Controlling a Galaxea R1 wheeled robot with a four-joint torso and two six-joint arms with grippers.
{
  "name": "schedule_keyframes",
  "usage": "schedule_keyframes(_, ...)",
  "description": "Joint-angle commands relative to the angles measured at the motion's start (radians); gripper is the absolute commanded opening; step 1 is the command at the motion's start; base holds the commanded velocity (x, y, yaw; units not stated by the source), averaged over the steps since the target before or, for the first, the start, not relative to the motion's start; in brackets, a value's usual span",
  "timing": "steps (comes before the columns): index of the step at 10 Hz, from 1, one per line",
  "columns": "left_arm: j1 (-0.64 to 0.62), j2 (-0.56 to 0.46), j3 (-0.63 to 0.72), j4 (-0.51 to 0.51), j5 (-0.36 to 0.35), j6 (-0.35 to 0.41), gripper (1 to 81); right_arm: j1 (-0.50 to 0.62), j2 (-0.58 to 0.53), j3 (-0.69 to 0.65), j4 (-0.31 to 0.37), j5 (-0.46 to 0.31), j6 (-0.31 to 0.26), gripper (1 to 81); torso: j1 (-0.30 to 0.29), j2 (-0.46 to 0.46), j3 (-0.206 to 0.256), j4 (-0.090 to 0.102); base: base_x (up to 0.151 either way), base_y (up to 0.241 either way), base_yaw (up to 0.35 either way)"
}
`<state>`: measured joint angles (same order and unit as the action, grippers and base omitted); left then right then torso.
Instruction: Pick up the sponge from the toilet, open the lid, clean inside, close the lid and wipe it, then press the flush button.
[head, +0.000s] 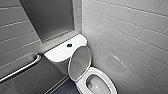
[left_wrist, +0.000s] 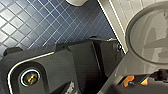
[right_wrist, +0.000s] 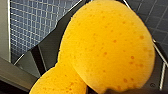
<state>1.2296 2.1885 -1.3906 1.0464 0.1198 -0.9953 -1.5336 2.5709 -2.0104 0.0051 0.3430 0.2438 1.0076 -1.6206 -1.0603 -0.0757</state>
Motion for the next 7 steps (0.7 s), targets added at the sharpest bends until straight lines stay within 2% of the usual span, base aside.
schedule_keyframes(1, 0.100, 0.059, -0.060, 0.073, 0.054, 0.073, 81.1, -0.020, -0.019, -0.003, -0.031, -0.059, -0.003, 1.0, 0.000, 0.000, 0.000, 0.000, 0.000, 0.000, 0.000)
schedule_keyframes(3, 0.129, 0.088, -0.107, 0.055, 0.058, 0.074, 81.1, -0.020, -0.010, -0.011, -0.031, -0.059, -0.003, 1.0, 0.000, 0.000, 0.000, 0.000, 0.000, 0.000, 0.000)
schedule_keyframes(5, 0.149, 0.099, -0.119, 0.008, 0.091, 0.067, 81.1, -0.018, -0.010, -0.010, -0.031, -0.059, -0.003, 1.0, 0.000, -0.001, 0.000, 0.000, 0.000, 0.000, 0.000)
schedule_keyframes(6, 0.144, 0.106, -0.116, -0.043, 0.163, 0.078, 81.1, -0.020, -0.010, -0.005, -0.037, -0.059, -0.003, 1.0, 0.000, -0.001, 0.000, 0.000, 0.000, 0.000, 0.000)
schedule_keyframes(7, 0.137, 0.122, -0.110, -0.104, 0.233, 0.182, 81.1, -0.020, -0.015, 0.004, -0.047, -0.058, 0.003, 1.0, 0.000, -0.001, 0.000, 0.000, 0.000, 0.000, 0.000)
